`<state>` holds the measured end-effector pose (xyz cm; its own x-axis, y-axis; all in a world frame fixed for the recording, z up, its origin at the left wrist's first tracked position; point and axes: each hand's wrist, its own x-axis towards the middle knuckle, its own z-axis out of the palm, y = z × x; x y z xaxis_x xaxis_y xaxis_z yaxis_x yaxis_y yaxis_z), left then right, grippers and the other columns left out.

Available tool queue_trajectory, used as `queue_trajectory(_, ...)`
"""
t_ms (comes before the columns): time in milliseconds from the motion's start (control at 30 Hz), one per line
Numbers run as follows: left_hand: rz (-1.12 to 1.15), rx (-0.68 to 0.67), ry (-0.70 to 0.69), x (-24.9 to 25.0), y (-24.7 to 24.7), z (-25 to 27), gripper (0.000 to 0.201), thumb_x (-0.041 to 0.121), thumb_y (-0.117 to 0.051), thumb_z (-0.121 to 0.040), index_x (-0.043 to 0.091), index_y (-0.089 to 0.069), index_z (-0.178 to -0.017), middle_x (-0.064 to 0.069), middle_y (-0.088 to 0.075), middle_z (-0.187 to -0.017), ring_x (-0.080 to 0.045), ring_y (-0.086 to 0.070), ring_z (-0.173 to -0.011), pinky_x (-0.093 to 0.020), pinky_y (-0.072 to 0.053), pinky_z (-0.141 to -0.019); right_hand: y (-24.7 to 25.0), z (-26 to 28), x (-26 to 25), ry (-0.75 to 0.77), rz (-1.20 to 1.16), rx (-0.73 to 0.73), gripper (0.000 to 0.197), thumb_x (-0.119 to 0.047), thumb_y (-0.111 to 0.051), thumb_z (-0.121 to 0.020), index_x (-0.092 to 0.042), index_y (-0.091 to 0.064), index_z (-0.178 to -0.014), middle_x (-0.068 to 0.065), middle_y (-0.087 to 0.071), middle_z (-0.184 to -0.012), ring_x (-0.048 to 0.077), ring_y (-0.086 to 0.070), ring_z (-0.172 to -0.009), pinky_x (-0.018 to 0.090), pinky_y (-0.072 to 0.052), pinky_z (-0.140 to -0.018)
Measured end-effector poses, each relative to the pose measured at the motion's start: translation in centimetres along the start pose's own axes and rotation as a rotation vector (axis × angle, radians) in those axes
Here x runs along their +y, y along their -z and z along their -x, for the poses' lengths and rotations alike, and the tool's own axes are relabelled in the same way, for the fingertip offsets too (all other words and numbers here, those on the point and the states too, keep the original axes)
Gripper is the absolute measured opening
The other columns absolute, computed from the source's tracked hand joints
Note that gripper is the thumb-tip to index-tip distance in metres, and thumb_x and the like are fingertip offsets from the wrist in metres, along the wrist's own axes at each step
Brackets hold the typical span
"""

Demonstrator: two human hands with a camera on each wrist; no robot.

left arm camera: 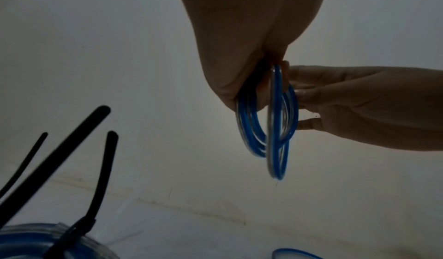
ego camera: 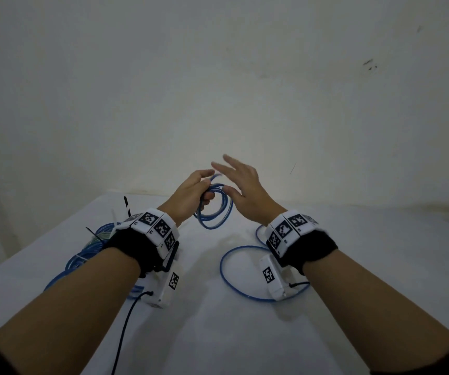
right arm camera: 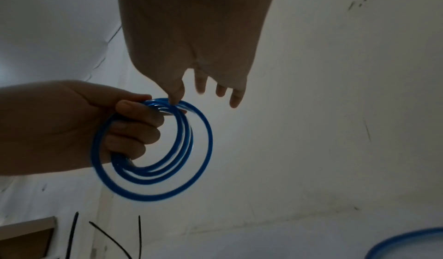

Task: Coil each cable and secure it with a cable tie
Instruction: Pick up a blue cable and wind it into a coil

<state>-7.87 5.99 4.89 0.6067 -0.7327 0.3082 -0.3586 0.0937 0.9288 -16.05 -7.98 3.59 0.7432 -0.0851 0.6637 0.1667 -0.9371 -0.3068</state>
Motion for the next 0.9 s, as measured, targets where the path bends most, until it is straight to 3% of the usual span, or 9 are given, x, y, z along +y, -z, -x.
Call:
queue_trajectory(100, -0.034, -0.024, -0.003, -0.1, -0.2, 0.0, 0.023, 0.02, -0.029, -0.102, 0.013, -0.043, -0.118, 0.002, -0.039, -0.066, -0.008, -0.034, -0.055, -0.018, -0.029, -0.051, 0.4, 0.2, 0.3, -0.053, -0.094, -0.081, 0.037, -0.012, -0.045, -0.097, -0.016, -0.049, -0.133, 0.003, -0.058, -0.123, 0.02, -0.045, -0.119, 0.032, -0.032, -0.103)
queue_trajectory(167, -0.05, 0.008, -0.022, -0.3, -0.3, 0.0, 0.021, 0.023, -0.031, -0.102, 0.011, -0.042, -0.115, 0.002, -0.04, -0.065, -0.008, -0.034, -0.053, -0.018, -0.03, -0.05, 0.7, 0.7, 0.3, -0.102, -0.142, -0.06, 0.031, -0.015, -0.049, -0.096, -0.011, -0.052, -0.127, 0.002, -0.058, -0.105, 0.015, -0.052, -0.1, 0.023, -0.037, -0.088)
queue_trajectory(267, -0.019, 0.048, -0.046, -0.6, -0.8, -0.3, 0.019, 0.024, -0.035, -0.101, 0.009, -0.043, -0.109, 0.002, -0.041, -0.064, -0.004, -0.035, -0.048, -0.017, -0.031, -0.048, 0.6, 1.4, 0.1, -0.165, -0.223, -0.055, 0.025, -0.014, -0.046, -0.098, -0.005, -0.056, -0.119, 0.005, -0.055, -0.101, 0.011, -0.054, -0.086, 0.021, -0.042, -0.081)
queue_trajectory(400, 0.037, 0.086, -0.058, -0.5, -2.1, -0.7, 0.018, 0.024, -0.035, -0.101, 0.01, -0.047, -0.1, 0.002, -0.042, -0.063, -0.001, -0.035, -0.043, -0.015, -0.031, -0.044, 0.9, 2.3, -0.3, -0.301, -0.413, -0.078, 0.031, -0.021, -0.038, -0.101, -0.008, -0.05, -0.127, 0.003, -0.058, -0.112, 0.01, -0.055, -0.1, 0.022, -0.042, -0.09)
queue_trajectory(467, 0.06, 0.079, -0.069, -0.3, -2.9, -0.8, 0.021, 0.025, -0.035, -0.101, 0.009, -0.048, -0.1, 0.003, -0.041, -0.061, 0.0, -0.035, -0.041, -0.015, -0.031, -0.042, 1.3, 2.7, -0.3, -0.334, -0.468, -0.078, 0.033, -0.023, -0.035, -0.102, -0.008, -0.046, -0.129, 0.0, -0.057, -0.107, 0.006, -0.054, -0.095, 0.018, -0.043, -0.085)
queue_trajectory(567, 0.041, 0.045, -0.089, 0.0, -4.4, -1.2, 0.025, 0.027, -0.035, -0.101, 0.007, -0.051, -0.102, 0.001, -0.041, -0.059, -0.002, -0.036, -0.041, -0.016, -0.032, -0.043, 2.1, 3.6, 0.0, -0.419, -0.557, -0.059, 0.025, -0.025, -0.035, -0.101, -0.007, -0.048, -0.114, 0.002, -0.055, -0.088, 0.014, -0.059, -0.084, 0.037, -0.05, -0.087)
queue_trajectory(633, 0.002, 0.009, -0.095, 0.1, -5.8, -1.5, 0.031, 0.029, -0.034, -0.101, 0.004, -0.051, -0.102, -0.001, -0.041, -0.058, -0.005, -0.037, -0.043, -0.02, -0.033, -0.046, 3.0, 4.4, 0.5, -0.444, -0.519, -0.002, 0.021, -0.025, -0.037, -0.101, -0.007, -0.047, -0.101, 0.004, -0.058, -0.073, 0.019, -0.061, -0.07, 0.042, -0.051, -0.08)
queue_trajectory(767, -0.051, -0.142, -0.063, 0.8, -9.2, -1.7, 0.04, 0.036, -0.028, -0.102, 0.006, -0.052, -0.089, 0.0, -0.039, -0.06, -0.012, -0.043, -0.052, -0.022, -0.043, -0.052, 5.7, 6.2, 2.0, -0.466, -0.345, 0.119, 0.022, -0.025, -0.04, -0.1, -0.007, -0.048, -0.09, 0.001, -0.054, -0.063, 0.014, -0.056, -0.052, 0.028, -0.045, -0.059)
queue_trajectory(900, 0.019, -0.297, -0.007, 2.0, -12.7, -1.5, 0.049, 0.042, -0.027, -0.1, 0.003, -0.058, -0.103, 0.001, -0.041, -0.062, -0.01, -0.048, -0.056, -0.023, -0.044, -0.061, 8.7, 8.3, 3.5, -0.5, -0.267, 0.175, 0.02, -0.022, -0.039, -0.1, -0.007, -0.049, -0.092, 0.0, -0.052, -0.073, 0.015, -0.051, -0.052, 0.024, -0.043, -0.051)
